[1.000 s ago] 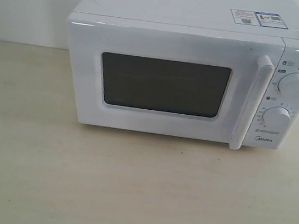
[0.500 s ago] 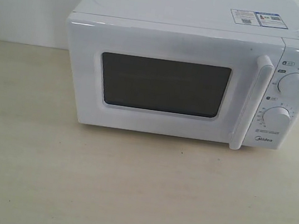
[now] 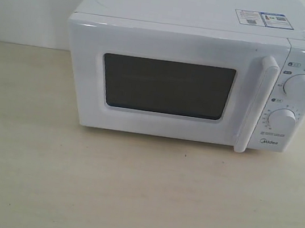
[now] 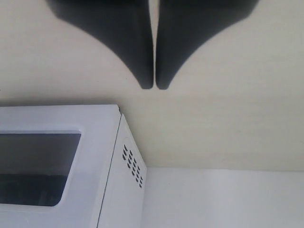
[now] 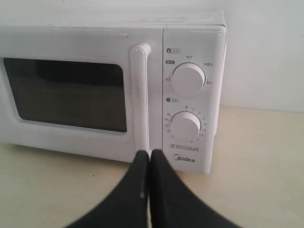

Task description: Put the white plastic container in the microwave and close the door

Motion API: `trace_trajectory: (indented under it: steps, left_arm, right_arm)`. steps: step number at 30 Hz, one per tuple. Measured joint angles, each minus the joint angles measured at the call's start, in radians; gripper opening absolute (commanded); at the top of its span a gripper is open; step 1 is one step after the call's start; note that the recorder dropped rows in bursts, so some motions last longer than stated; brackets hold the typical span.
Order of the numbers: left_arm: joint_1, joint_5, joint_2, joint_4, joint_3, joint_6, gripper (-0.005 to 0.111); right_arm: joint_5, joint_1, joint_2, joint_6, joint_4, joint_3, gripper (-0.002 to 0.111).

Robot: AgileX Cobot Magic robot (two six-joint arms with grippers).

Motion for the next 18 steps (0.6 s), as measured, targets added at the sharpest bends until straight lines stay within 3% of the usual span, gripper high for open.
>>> trace_trajectory:
  steps: [13, 18]
  left_arm:
    - [0.0, 0.0, 0.0, 0.0, 0.0, 0.0, 0.004]
    - [0.0, 0.0, 0.0, 0.0, 0.0, 0.0, 0.004]
  right_arm:
    - [0.135, -0.002, -0.002, 0.0, -0.021, 0.004, 0.0]
    - [0.18, -0.06, -0.002, 0.016, -0.023, 0.004, 0.0]
